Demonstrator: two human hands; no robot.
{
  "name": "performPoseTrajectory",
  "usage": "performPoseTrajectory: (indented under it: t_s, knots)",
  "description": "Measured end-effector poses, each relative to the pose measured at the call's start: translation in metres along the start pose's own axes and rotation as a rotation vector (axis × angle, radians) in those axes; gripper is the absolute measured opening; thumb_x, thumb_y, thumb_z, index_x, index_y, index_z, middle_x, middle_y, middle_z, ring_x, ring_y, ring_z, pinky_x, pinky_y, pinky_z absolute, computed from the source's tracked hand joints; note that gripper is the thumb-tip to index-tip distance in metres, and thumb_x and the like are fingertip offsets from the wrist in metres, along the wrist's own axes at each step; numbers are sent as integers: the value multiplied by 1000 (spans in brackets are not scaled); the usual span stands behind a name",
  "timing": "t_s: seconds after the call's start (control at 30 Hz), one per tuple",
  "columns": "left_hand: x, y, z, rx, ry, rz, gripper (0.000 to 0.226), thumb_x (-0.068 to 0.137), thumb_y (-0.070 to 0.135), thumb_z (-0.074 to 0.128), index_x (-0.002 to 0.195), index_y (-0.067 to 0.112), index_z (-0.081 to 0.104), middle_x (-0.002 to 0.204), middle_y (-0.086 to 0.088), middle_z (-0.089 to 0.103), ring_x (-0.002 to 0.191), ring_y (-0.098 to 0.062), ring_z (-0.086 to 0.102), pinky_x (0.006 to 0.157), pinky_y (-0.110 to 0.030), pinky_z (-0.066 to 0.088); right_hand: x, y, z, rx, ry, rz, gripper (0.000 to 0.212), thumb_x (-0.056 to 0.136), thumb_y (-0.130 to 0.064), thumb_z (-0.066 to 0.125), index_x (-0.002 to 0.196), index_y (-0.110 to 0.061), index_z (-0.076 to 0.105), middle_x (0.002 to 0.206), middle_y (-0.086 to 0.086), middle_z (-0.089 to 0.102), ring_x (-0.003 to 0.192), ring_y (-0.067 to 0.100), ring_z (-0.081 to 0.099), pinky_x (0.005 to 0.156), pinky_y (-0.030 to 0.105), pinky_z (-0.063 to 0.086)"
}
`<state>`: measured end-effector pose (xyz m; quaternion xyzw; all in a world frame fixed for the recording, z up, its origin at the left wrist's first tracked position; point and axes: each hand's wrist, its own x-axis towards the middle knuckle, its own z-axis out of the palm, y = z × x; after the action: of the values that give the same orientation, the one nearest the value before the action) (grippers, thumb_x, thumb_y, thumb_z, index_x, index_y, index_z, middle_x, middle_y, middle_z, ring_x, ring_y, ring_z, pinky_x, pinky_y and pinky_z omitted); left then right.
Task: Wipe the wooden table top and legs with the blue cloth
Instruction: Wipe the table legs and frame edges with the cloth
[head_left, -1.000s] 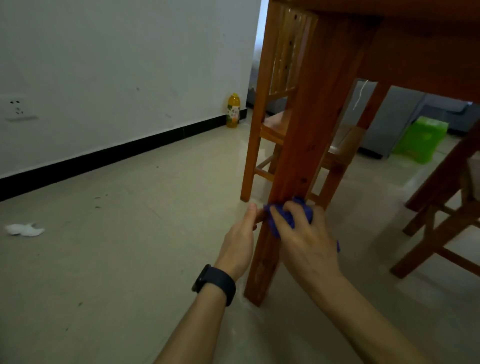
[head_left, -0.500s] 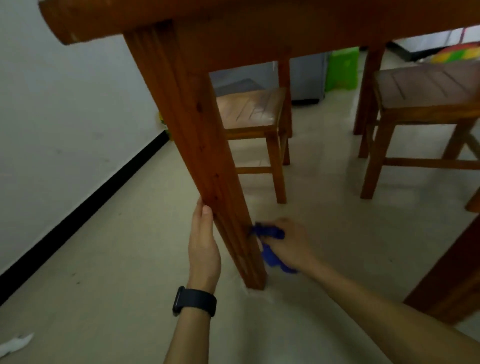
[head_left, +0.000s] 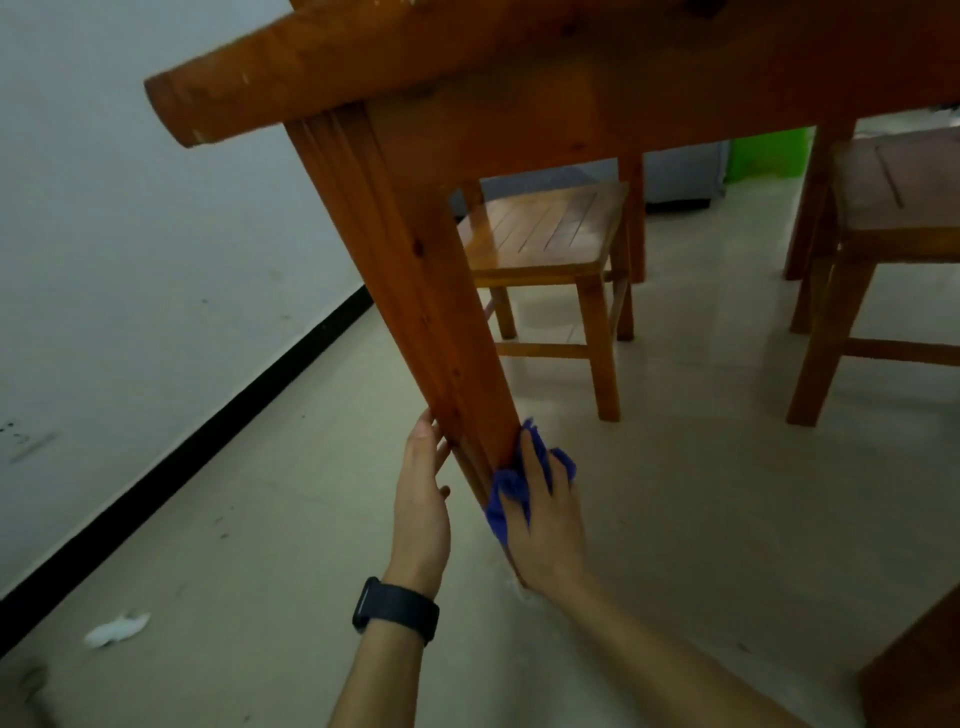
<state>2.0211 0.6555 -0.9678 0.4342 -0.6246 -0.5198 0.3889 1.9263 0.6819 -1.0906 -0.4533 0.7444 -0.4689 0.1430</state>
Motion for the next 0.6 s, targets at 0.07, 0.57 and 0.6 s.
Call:
performPoseTrajectory:
  t_s: [0.07,0.57,0.6]
  knots:
    - [0,3,0,-12,-2,-3,64,92,72,25,146,39,37,149,10,43,129,-11,45,111,-49,33,3,5,-14,-11,-102,44,66,100,-56,33,149,-49,-9,152,-1,23,130,20,41,105,36,43]
    - [12,11,-14,-100,-23,10,51,88,70,22,128,52,48,129,30,52,122,5,49,111,-47,34,67,-146,-62,281,503,-462,56,99,-40,44,152,-29,28,152,-3,38,138,19,33,111,38,34]
    - [12,10,-13,-101,-12,18,47,91,69,22,127,52,48,127,31,53,121,5,49,111,-47,34,55,-118,-46,263,444,-416,56,100,-45,42,152,-37,22,153,-7,35,140,19,32,110,40,37]
